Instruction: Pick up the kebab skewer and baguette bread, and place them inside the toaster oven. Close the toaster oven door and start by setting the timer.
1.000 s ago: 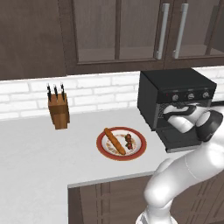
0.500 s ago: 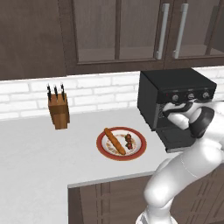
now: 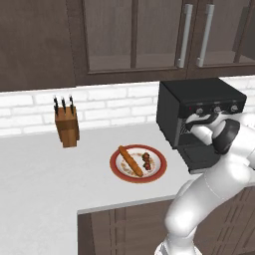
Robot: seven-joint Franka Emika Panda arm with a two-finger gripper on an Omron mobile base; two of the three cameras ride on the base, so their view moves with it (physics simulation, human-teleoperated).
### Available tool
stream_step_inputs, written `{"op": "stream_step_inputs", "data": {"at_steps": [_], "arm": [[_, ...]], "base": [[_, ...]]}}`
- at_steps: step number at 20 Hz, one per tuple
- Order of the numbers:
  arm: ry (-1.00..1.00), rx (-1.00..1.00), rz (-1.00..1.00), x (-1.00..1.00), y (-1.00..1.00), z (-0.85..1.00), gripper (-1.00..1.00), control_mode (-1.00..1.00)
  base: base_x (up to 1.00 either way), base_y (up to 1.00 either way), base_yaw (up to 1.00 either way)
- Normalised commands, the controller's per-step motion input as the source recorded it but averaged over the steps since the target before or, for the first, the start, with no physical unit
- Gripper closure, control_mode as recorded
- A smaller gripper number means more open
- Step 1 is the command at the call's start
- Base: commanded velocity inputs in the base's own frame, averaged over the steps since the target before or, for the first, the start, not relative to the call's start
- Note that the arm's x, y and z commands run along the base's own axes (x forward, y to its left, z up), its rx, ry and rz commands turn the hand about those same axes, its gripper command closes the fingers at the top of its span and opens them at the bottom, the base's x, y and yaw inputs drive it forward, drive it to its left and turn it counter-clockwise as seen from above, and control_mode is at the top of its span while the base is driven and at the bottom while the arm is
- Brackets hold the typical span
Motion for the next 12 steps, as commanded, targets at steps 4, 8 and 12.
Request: {"op": "stream_step_inputs", "data": {"at_steps": [4,8,12], "arm": [[0.04,0.01,0.0,-0.44,-0.17,-0.74,-1.0,-1.0],[0.09,0.0,0.0,-0.53,-0.12,-0.77,-1.0,-1.0],[0.1,0.0,0.0,-0.65,-0.12,-0.8,-1.0,-1.0]], "base": [[0.0,0.0,0.0],[0.0,0.0,0.0],[0.0,0.0,0.0]]}}
